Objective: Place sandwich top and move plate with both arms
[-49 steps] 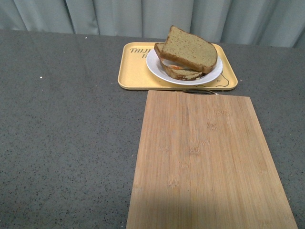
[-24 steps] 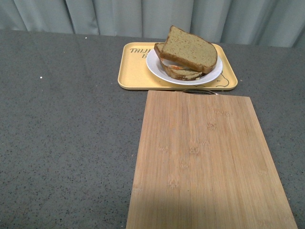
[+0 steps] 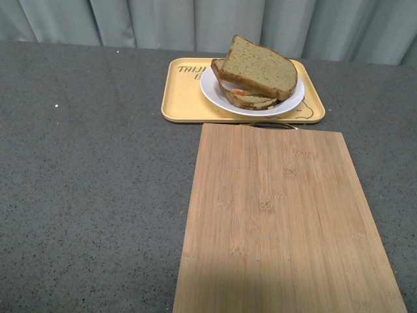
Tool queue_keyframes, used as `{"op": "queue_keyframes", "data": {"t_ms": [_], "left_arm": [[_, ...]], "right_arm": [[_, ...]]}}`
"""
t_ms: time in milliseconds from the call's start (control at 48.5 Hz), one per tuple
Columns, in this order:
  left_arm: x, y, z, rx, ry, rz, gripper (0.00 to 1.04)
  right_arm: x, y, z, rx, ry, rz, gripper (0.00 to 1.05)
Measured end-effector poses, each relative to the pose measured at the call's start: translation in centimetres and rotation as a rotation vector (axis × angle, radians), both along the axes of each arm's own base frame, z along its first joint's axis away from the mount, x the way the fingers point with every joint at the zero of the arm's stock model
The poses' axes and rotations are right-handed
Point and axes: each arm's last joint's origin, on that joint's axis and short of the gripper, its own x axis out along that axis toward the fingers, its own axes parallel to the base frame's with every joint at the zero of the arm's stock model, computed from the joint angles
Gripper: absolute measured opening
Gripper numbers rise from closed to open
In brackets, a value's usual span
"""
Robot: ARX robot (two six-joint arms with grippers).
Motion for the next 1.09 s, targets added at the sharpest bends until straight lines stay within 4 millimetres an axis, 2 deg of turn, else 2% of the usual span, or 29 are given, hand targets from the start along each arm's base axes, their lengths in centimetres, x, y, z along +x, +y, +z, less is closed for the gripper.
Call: {"op": "queue_keyframes", "data": {"t_ms": [124, 330, 1092], "left_arm": [[0.00, 0.00, 0.00, 0.000, 0.000, 0.000, 0.71], [0.00, 0.00, 0.00, 0.000, 0.000, 0.000, 0.99], [0.00, 0.00, 0.00, 0.001, 0.000, 0.000, 0.98]], "right_arm": [[0.00, 0.00, 0.00, 0.000, 0.000, 0.000, 0.95], [0.00, 0.00, 0.00, 0.000, 0.000, 0.000, 0.95], [0.00, 0.00, 0.00, 0.000, 0.000, 0.000, 0.95]]}}
